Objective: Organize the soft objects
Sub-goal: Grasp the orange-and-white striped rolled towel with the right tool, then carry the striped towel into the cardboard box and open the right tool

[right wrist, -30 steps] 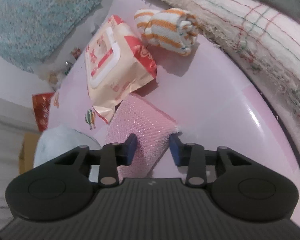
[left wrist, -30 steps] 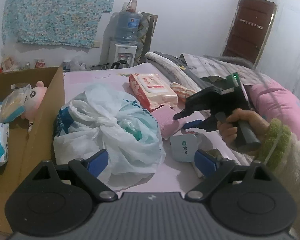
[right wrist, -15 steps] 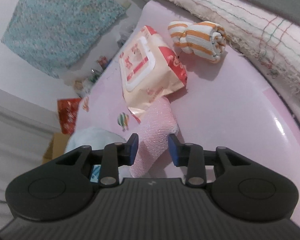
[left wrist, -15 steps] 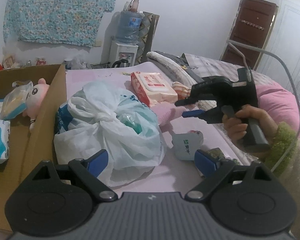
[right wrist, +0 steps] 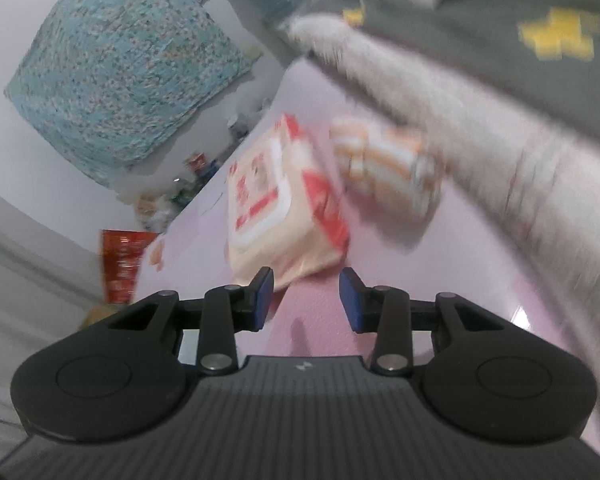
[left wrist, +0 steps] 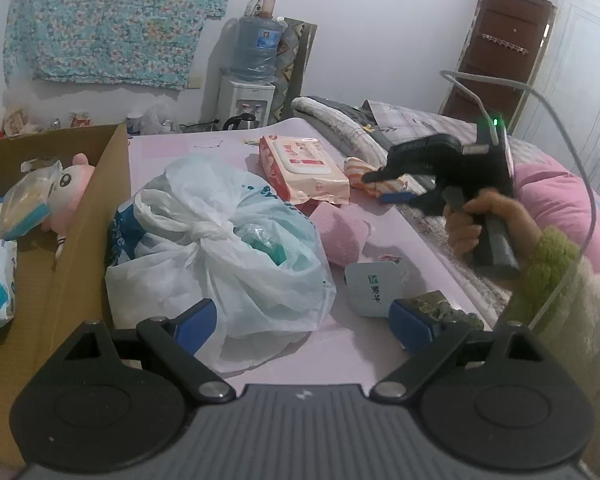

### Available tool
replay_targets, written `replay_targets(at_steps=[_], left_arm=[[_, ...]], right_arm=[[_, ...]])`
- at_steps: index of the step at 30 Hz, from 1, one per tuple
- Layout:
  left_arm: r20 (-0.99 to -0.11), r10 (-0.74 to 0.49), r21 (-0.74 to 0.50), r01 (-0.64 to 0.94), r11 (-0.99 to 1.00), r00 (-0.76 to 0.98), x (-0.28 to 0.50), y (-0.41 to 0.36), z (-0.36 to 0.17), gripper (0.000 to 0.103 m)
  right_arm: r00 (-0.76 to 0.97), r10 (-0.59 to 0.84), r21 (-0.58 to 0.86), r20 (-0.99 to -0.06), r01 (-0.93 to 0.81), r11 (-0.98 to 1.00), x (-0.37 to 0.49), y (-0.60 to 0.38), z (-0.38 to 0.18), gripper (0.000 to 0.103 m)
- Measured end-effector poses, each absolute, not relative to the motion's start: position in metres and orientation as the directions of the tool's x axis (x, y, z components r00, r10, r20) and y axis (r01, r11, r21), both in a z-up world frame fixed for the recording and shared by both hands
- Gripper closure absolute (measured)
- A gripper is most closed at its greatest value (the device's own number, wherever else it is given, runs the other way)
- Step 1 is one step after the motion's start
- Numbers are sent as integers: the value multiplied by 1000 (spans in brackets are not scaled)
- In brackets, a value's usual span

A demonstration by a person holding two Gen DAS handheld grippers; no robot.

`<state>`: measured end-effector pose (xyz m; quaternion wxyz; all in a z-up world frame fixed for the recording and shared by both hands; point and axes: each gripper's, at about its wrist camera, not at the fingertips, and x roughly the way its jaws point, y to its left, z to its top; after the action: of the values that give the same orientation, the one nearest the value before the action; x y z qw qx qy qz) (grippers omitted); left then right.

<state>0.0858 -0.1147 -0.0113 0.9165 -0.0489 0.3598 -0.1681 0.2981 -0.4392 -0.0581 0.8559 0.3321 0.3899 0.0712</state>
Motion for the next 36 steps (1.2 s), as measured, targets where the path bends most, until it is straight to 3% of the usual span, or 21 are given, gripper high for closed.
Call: replay_targets(at_steps=[2, 4, 6, 8, 12, 15, 20, 25, 31, 36], left_arm=[[-646, -340, -204, 275, 940, 683, 86, -114, -11, 9], [-649, -331, -193, 272, 943, 685, 86, -113, -10, 9], [-653, -321, -182, 269, 946, 686, 88, -110, -7, 9], [-652, -313, -174, 265, 948, 691, 88, -108, -5, 9], [-653, -304, -160, 265, 951, 694, 85, -102, 0, 9], [-649, -293, -149, 260, 954, 702, 82, -95, 5, 9], [-629, -283, -146, 248, 958, 724, 72, -79, 15, 9], [-610, -267, -151, 222, 963, 746, 58, -58, 22, 9], [-576, -225, -168, 156, 973, 786, 38, -25, 31, 8], [-555, -161, -185, 68, 980, 816, 19, 10, 38, 8]], right_arm=[[705, 312, 525, -637, 100, 845, 309, -439, -42, 57], [712, 251, 415, -655, 62, 908, 322, -438, -29, 43], [705, 194, 301, -682, 29, 953, 338, -435, -23, 38], [688, 117, 167, -716, 6, 986, 356, -430, -23, 38], [595, 68, 60, -801, -34, 998, 384, -419, -43, 38], [537, -15, -23, -844, -8, 1000, 395, -417, -60, 56], [559, 57, 121, -827, 79, 989, 382, -444, -52, 62], [650, 239, 420, -722, 136, 897, 336, -472, -7, 62], [647, 516, 634, -561, -65, 771, 281, -414, 59, 62], [482, 707, 709, -518, -220, 670, 265, -303, 77, 62]])
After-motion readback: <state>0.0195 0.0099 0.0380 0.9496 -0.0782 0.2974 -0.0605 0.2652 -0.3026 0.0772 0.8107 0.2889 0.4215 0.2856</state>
